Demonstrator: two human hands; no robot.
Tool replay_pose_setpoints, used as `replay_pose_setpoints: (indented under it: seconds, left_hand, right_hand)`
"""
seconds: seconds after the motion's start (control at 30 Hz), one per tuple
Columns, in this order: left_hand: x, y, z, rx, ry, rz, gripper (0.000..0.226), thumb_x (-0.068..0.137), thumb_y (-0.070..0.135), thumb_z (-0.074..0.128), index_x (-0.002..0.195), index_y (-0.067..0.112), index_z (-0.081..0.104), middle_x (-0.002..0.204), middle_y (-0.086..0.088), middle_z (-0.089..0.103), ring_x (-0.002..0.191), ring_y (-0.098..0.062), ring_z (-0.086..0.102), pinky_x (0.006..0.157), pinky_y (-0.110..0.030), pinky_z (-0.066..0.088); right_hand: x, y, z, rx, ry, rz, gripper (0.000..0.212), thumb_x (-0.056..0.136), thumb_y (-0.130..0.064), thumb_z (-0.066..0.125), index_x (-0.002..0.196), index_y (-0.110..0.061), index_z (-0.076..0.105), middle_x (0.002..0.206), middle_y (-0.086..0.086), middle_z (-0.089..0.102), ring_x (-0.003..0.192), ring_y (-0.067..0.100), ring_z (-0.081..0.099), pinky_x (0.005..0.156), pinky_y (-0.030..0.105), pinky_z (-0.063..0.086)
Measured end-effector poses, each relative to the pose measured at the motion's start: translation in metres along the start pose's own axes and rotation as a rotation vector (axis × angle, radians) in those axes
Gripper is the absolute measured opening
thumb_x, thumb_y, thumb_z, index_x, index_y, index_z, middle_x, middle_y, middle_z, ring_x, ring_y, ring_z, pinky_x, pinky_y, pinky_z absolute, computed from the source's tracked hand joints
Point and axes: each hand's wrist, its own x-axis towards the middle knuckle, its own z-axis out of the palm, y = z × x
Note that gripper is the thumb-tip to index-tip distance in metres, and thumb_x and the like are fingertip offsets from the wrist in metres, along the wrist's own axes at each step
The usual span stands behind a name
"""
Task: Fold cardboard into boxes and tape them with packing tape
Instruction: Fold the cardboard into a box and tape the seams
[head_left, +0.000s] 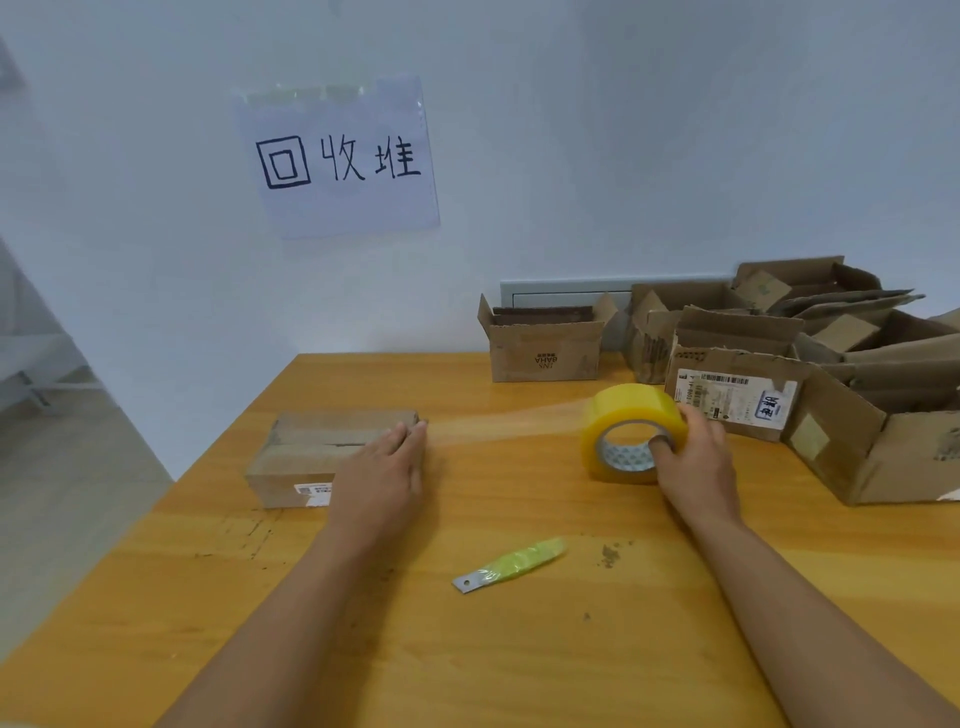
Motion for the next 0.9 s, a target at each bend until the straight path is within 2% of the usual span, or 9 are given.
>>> replay_pose_setpoints:
  seconds: [0.17,0.27,0.37,0.43,0.5,0.6,0.7,0.83,0.9]
  left_hand:
    - [0.001,0.003,0.003,-0.004,-0.016,-0.005,0.06,0.096,0.037,0.021,0.149,0.024,0.045,0.15,-0.007,0.048,0.137,-0.025,0.048,0.11,-0.04,0.038]
    - [-0.002,0.006,0.0,0.0,-0.018,-0.008,0.08,0.082,0.046,0.006,0.152,0.025,0.04,0.154,-0.006,0.042,0.141,-0.023,0.042,0.113,-0.038,0.033]
    - [-0.003,0.01,-0.002,-0.034,-0.006,-0.018,0.086,0.078,0.051,0.001,0.151,0.028,0.042,0.156,-0.005,0.039,0.144,-0.022,0.036,0.115,-0.037,0.027]
    - [-0.003,0.008,0.001,-0.036,0.012,-0.018,0.083,0.08,0.051,0.004,0.147,0.028,0.048,0.156,-0.005,0.04,0.144,-0.022,0.036,0.116,-0.037,0.026]
    - [-0.002,0.005,0.004,-0.03,0.016,-0.018,0.078,0.082,0.049,0.009,0.143,0.027,0.053,0.155,-0.005,0.042,0.144,-0.022,0.037,0.115,-0.037,0.027]
    - [-0.002,0.005,0.007,-0.029,0.02,-0.03,0.075,0.083,0.048,0.013,0.139,0.026,0.057,0.154,-0.005,0.043,0.144,-0.021,0.037,0.116,-0.036,0.026]
    - [0.0,0.006,0.009,-0.016,0.022,-0.031,0.073,0.082,0.047,0.016,0.137,0.023,0.059,0.152,-0.005,0.046,0.143,-0.022,0.039,0.115,-0.036,0.027]
    - [0.001,0.005,0.011,-0.001,0.013,-0.043,0.072,0.083,0.047,0.02,0.137,0.023,0.061,0.149,-0.005,0.049,0.141,-0.022,0.042,0.114,-0.037,0.03]
    - [0.002,0.005,0.013,0.012,0.009,-0.045,0.069,0.082,0.045,0.024,0.133,0.022,0.064,0.146,-0.006,0.053,0.138,-0.022,0.047,0.112,-0.037,0.035]
  right_hand:
    - [-0.012,-0.009,-0.002,0.032,0.117,0.017,0.088,0.083,-0.015,0.075,0.153,-0.019,0.021,0.14,0.021,0.031,0.117,0.036,0.045,0.083,0.04,0.045]
    - [-0.042,-0.019,0.001,-0.049,0.2,-0.349,0.072,0.081,-0.014,0.07,0.143,-0.012,0.034,0.13,0.015,0.037,0.117,0.031,0.041,0.091,0.04,0.044]
    - [-0.072,-0.036,0.008,-0.175,-0.241,-0.679,0.046,0.085,-0.037,0.049,0.126,-0.019,0.057,0.117,0.002,0.054,0.114,0.025,0.049,0.097,0.039,0.039]
    - [-0.085,-0.044,0.01,-0.373,-0.635,-0.75,0.056,0.085,-0.054,0.033,0.128,-0.028,0.058,0.125,-0.007,0.052,0.123,0.017,0.039,0.103,0.038,0.031]
    - [-0.091,-0.046,0.013,-0.454,-0.829,-0.773,0.049,0.093,-0.056,0.038,0.131,-0.03,0.053,0.13,-0.011,0.043,0.124,0.01,0.032,0.105,0.034,0.028]
    - [-0.095,-0.05,0.013,-0.415,-0.842,-0.771,0.025,0.098,-0.046,0.049,0.115,-0.028,0.049,0.119,-0.013,0.042,0.108,0.008,0.034,0.097,0.03,0.032]
    - [-0.091,-0.058,0.015,-0.365,-0.822,-0.719,0.014,0.098,-0.039,0.053,0.095,-0.031,0.041,0.093,-0.014,0.046,0.087,0.011,0.041,0.075,0.032,0.036]
    - [-0.077,-0.073,0.023,-0.122,-0.698,-0.6,0.028,0.098,-0.032,0.055,0.121,-0.043,0.045,0.077,-0.008,0.057,0.07,0.015,0.051,0.065,0.036,0.041]
    - [-0.069,-0.087,0.033,0.175,-0.588,-0.5,0.025,0.098,-0.021,0.059,0.113,-0.041,0.057,0.066,-0.01,0.059,0.063,0.01,0.055,0.064,0.034,0.045]
